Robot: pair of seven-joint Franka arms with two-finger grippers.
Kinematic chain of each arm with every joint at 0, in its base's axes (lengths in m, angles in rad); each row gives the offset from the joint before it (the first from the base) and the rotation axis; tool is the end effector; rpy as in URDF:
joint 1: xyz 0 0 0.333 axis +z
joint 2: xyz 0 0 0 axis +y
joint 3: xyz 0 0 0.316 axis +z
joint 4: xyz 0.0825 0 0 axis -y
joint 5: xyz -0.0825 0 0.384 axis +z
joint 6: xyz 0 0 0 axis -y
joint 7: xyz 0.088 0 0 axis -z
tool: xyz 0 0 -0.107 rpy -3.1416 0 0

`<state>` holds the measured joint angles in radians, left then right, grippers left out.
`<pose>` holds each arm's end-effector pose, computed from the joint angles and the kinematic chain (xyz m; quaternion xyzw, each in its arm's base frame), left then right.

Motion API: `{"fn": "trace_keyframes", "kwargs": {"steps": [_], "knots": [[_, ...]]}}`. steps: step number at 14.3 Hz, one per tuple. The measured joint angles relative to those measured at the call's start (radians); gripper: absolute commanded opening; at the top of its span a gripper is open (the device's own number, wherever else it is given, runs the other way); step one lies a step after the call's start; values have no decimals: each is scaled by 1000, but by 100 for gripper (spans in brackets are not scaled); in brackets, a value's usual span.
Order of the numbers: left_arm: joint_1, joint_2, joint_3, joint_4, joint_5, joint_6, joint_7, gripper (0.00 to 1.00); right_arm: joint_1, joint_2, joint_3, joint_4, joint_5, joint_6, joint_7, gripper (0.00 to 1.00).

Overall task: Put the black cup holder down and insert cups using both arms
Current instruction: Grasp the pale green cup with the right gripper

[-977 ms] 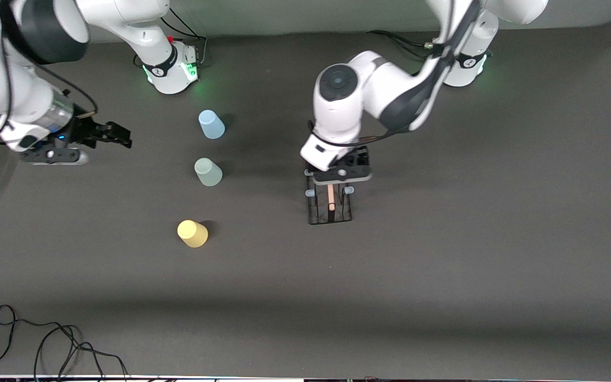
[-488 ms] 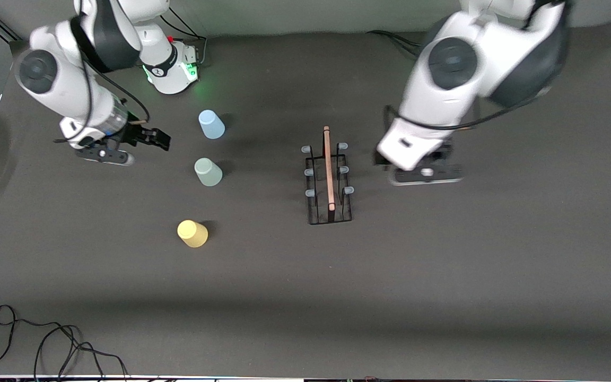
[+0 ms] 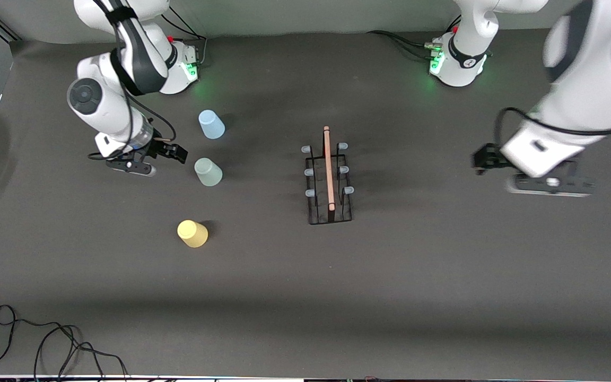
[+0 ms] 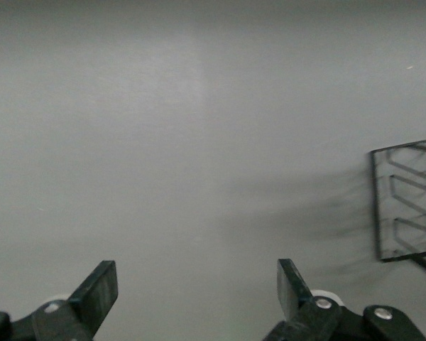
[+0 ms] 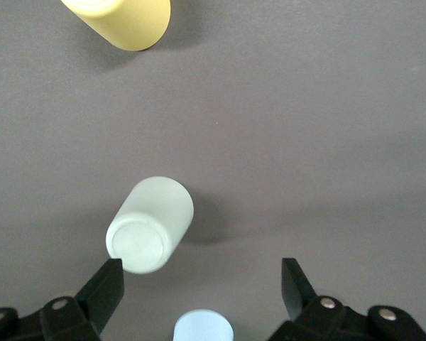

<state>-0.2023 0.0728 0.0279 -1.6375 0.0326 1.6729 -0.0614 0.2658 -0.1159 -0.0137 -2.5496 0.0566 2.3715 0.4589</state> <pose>0.5726 -0.0982 0.5603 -0.9980 0.0584 0.0165 0.0193 0.4249 0.1102 0.3061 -0.9916 0.1239 0.0361 0.0078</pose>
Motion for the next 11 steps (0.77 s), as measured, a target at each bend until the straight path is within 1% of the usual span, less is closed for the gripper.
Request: {"fn": "trace_keyframes", "kwargs": {"steps": [2, 4, 6, 8, 11], "knots": [[72, -9, 1, -3, 0, -26, 106, 100, 31, 55, 1, -15, 0, 96, 47, 99], [109, -10, 1, -4, -1, -44, 141, 100, 75, 118, 1, -16, 1, 184, 101, 99], [127, -10, 0, -7, -1, -54, 146, 98, 111, 176, 2, -16, 1, 257, 142, 99], [132, -19, 0, -28, -1, -50, 165, 98, 130, 222, 2, -15, 1, 309, 164, 99], [140, -57, 13, -61, -1, -47, 181, 100, 133, 260, 1, -15, 1, 336, 166, 99]]}}
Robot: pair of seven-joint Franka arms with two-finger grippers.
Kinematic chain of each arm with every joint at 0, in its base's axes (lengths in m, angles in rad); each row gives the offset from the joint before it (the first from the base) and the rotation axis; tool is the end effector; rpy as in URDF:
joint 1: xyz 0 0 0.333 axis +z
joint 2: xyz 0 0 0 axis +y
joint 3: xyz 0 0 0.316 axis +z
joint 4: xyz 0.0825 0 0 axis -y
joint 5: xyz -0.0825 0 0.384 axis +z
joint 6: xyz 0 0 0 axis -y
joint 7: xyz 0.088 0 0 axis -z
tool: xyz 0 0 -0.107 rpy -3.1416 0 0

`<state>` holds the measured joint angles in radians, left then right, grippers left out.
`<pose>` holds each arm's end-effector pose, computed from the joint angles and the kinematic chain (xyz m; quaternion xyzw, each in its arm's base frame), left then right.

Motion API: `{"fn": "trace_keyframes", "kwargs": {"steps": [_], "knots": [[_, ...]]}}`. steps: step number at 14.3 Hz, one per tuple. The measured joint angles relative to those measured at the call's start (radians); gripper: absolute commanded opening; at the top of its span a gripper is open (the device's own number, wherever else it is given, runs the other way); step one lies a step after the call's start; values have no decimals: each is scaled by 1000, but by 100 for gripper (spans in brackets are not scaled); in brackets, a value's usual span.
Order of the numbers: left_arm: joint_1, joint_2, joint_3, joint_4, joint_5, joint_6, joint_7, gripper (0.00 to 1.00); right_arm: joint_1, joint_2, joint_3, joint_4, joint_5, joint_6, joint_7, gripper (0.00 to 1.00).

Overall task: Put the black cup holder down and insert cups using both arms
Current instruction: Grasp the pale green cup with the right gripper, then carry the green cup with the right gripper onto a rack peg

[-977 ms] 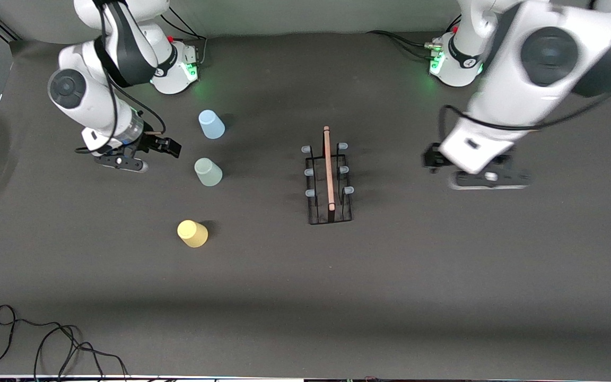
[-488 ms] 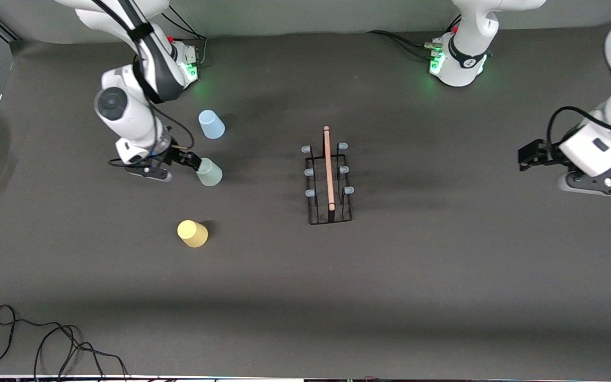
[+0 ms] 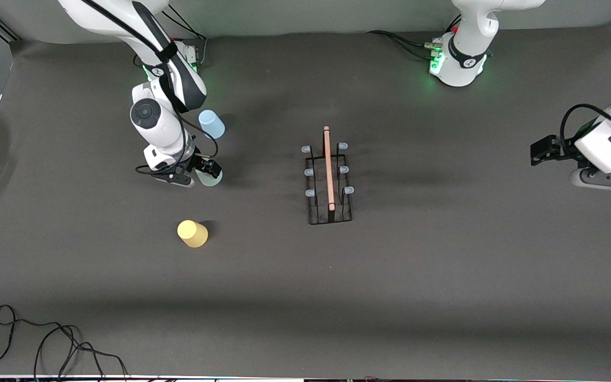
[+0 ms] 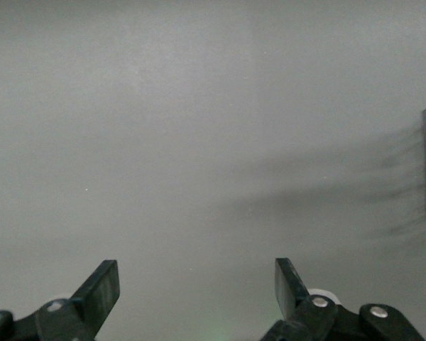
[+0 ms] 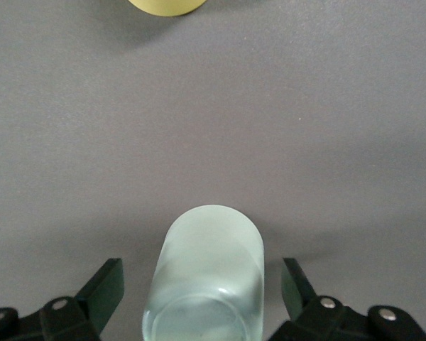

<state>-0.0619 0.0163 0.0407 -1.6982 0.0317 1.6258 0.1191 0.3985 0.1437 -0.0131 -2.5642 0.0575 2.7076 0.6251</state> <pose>0.5576 -0.0087 0.5600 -0.9963 0.0716 0.0451 0.0139 0.4188 0.1676 0.2131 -0.9893 0.1453 0.0055 0.0097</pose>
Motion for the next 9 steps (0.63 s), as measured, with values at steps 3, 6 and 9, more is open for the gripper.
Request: {"fn": "trace_keyframes", "kwargs": {"steps": [3, 6, 9], "knots": [[8, -25, 9, -9, -5, -1, 3, 100, 1, 19, 0, 0, 0, 0, 0, 15], [6, -23, 3, -9, -7, 4, 3, 100, 9, 23, 0, 2, 0, -1, 0, 0], [5, -16, -1, -7, -11, 15, 4, 100, 11, 6, 1, 19, 0, -26, -1, 0]]}}
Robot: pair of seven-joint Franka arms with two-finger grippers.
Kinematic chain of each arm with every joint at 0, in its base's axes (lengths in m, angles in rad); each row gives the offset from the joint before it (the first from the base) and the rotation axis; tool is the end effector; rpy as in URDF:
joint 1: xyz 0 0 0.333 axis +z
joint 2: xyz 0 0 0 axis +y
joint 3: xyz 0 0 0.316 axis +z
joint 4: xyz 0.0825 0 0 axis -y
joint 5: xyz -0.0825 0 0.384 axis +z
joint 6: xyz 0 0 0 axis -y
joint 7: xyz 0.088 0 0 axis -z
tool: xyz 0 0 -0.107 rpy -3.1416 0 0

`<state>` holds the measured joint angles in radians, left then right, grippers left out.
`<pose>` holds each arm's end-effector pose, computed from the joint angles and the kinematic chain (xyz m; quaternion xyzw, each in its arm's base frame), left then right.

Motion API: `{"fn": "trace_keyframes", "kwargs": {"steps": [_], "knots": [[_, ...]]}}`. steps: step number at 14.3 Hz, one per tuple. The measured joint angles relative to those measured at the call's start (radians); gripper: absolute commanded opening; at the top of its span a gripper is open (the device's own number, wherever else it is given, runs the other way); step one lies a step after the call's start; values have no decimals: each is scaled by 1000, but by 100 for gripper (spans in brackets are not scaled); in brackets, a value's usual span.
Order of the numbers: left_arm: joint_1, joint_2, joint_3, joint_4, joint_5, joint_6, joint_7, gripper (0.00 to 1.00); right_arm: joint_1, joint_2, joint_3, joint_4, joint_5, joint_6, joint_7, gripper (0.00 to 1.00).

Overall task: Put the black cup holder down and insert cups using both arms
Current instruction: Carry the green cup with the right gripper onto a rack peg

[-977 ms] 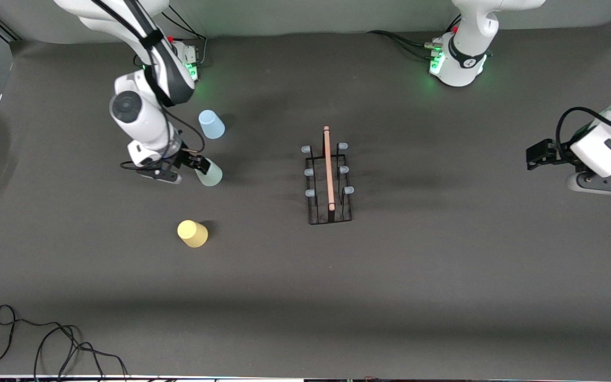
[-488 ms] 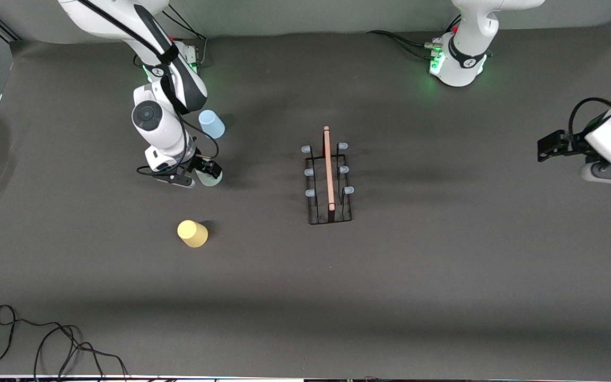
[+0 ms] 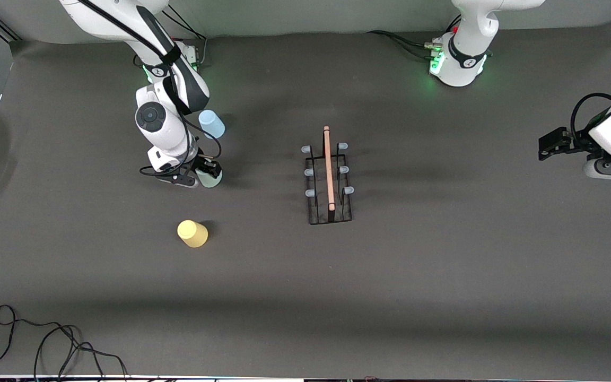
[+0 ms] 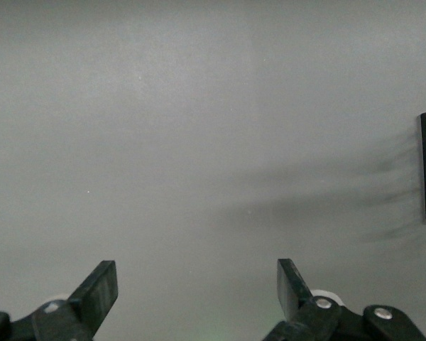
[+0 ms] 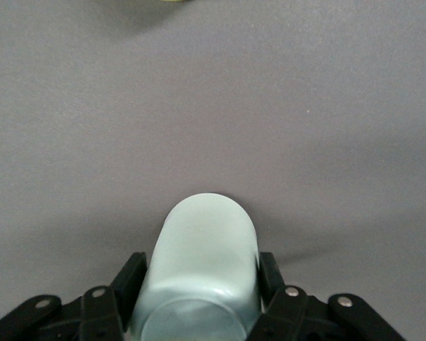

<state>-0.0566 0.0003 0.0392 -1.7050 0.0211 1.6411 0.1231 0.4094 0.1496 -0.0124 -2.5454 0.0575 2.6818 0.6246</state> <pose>0.5551 -0.0075 0.5668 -0.9969 0.0712 0.0326 0.0088 0.4208 0.1743 0.2143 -0.9902 0.1391 0.0114 0.0070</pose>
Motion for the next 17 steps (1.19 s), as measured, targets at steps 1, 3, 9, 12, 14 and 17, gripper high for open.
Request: {"fn": "trace_keyframes", "kwargs": {"steps": [1, 3, 9, 12, 14, 17], "knots": [[0, 1, -1, 3, -1, 3, 0, 100, 0, -15, 0, 11, 0, -28, 0, 0], [-3, 1, -7, 16, -1, 3, 0, 100, 0, -63, 0, 52, 0, -131, 0, 0], [-2, 2, -11, 27, -1, 3, 0, 100, 89, -148, 8, 291, 77, -447, 120, 0], [-2, 2, -10, 28, -1, 3, 0, 100, 179, -119, 17, 391, 91, -463, 267, 0], [-2, 2, -7, 31, -1, 3, 0, 100, 233, -81, 19, 443, 92, -463, 357, 0], [-1, 2, -4, 40, -1, 3, 0, 100, 303, -29, 21, 500, 93, -463, 461, 0]]}}
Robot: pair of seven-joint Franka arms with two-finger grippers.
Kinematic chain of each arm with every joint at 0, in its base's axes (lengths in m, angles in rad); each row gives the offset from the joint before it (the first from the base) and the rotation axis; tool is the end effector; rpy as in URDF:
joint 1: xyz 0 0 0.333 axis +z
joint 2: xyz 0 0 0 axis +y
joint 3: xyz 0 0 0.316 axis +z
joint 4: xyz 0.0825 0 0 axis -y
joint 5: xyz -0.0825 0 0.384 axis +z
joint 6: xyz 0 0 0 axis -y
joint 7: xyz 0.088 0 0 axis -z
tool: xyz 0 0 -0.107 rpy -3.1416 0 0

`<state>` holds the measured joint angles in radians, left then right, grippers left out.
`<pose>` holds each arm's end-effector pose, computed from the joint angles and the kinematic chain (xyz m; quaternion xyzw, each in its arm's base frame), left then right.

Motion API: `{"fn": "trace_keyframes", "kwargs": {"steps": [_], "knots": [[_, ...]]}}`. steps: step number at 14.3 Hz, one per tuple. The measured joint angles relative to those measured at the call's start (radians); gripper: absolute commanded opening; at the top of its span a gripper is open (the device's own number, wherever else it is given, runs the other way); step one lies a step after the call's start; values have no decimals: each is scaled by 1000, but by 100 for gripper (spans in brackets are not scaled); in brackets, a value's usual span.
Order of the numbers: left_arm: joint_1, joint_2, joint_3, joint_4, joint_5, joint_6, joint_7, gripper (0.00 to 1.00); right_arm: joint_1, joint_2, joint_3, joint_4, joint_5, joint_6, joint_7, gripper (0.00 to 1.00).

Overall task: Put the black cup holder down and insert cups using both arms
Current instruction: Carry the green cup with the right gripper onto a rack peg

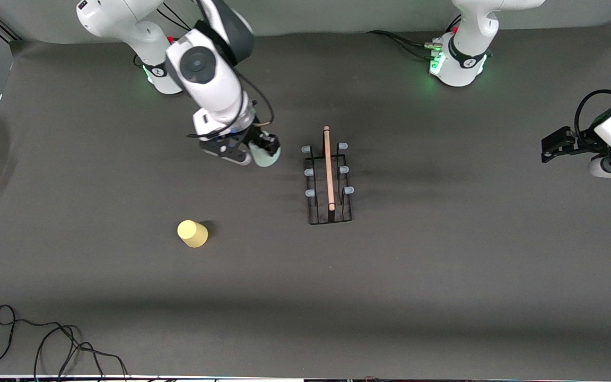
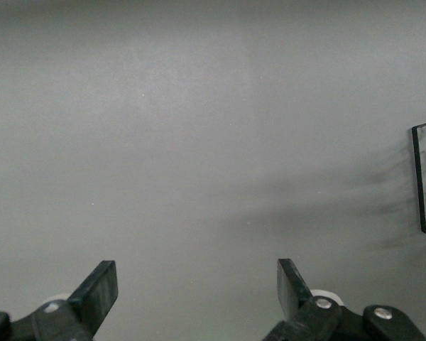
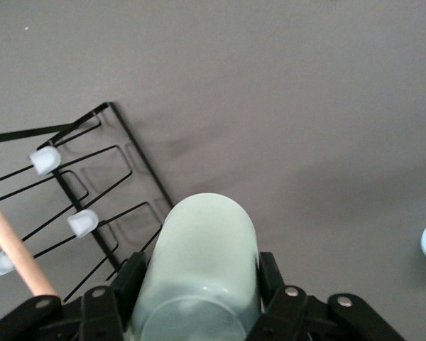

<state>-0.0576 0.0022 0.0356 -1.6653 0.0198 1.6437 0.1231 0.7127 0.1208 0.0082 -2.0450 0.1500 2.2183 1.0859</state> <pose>0.5587 -0.0103 0.5848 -0.9972 0.0733 0.0124 0.0093 0.4310 0.3850 0.3879 -0.9723 0.2238 0.0321 0.0586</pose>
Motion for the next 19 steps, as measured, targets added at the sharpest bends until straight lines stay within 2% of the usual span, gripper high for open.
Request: {"fn": "trace_keyframes", "kwargs": {"steps": [5, 10, 15, 16, 17, 19], "knots": [[2, 0, 1, 1, 0, 0, 0, 100, 63, 63, 0, 83, 0, 0, 107, 0], [3, 0, 1, 2, 0, 0, 0, 100, 122, 175, 0, 180, 0, 2, 187, 0], [3, 0, -2, 19, 0, 0, 0, 100, 135, 229, 0, 202, -10, 4, 190, 0], [3, 0, -2, 21, 0, 0, 0, 100, 135, 236, 0, 202, -12, 4, 190, 43], [3, 0, -3, 22, 0, 0, 0, 100, 135, 241, 0, 202, -13, 4, 190, 72], [2, 1, -4, 23, 0, 0, 0, 100, 135, 249, -1, 203, -14, 4, 190, 100]]}}
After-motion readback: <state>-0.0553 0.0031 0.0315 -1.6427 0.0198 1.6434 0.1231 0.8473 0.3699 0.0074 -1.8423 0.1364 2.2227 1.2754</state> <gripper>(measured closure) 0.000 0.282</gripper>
